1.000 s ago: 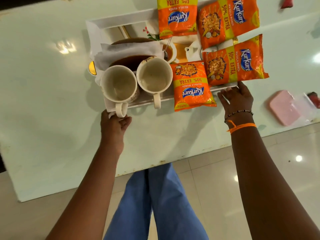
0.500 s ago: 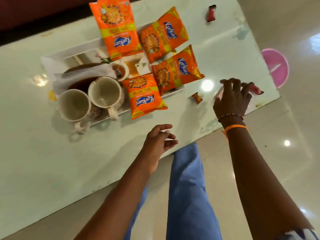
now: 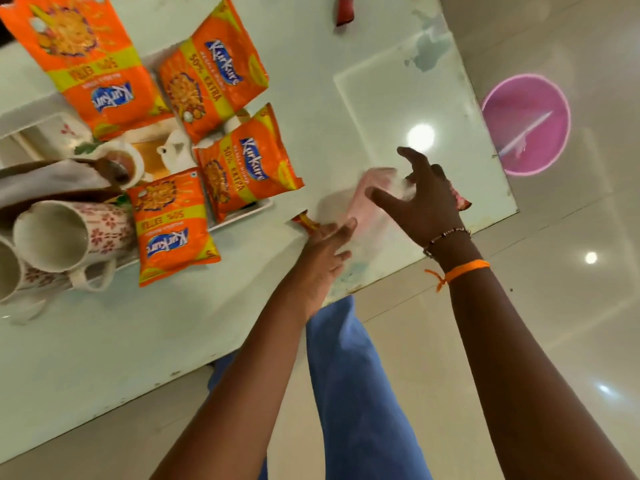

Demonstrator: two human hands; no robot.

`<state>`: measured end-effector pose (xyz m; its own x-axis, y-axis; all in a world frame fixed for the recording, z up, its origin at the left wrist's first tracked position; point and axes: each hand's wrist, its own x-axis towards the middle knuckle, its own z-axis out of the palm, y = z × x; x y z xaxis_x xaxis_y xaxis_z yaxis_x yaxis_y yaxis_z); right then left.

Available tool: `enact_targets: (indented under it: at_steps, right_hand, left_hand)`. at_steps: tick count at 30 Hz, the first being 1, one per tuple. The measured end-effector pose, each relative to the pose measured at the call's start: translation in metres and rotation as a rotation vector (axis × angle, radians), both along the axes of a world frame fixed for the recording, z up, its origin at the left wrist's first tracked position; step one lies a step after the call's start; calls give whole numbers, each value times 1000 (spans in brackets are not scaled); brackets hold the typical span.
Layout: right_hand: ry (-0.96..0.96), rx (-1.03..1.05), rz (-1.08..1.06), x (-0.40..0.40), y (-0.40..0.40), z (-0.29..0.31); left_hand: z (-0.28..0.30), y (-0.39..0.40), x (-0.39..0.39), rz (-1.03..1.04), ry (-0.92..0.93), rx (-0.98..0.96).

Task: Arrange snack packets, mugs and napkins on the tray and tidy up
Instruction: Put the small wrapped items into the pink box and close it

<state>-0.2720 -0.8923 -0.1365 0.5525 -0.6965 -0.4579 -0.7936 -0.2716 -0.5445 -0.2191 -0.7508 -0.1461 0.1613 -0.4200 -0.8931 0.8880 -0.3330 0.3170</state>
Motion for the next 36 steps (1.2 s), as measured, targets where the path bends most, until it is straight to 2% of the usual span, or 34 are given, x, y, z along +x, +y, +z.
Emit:
enact_targets:
  at_steps: [3, 7, 12, 18, 21, 24, 27, 30, 32, 36]
  right_hand:
    - [-136, 284, -73, -7, -9, 6]
    - [-264, 599, -170, -16, -18, 7]
    - [-211, 401, 16, -18, -16, 1]
    - [-138, 520, 113, -18, 6, 4]
    - [-135, 584, 165, -18, 24, 7]
    - [-83, 455, 231, -18, 42, 0]
    - [-90, 217, 103, -16, 54, -11]
    - [-129, 71, -90, -11, 52, -20]
    - [-150, 14, -198, -6, 48, -28]
    - [-148, 27, -365, 5, 40, -36]
  left_hand:
    - [-4, -23, 6, 165, -59, -71]
    - [-8, -27, 20, 138, -225, -79]
    - [-9, -18, 23, 110, -246, -90]
    - [2, 6, 6, 18, -289, -30]
    - [5, 25, -1, -40, -334, 75]
    - [6, 46, -1, -81, -364, 156]
    - [8, 70, 0, -38, -306, 57]
    - [7, 85, -4, -48, -311, 20]
    - [5, 94, -7, -99, -372, 56]
    - [1, 114, -10, -157, -447, 106]
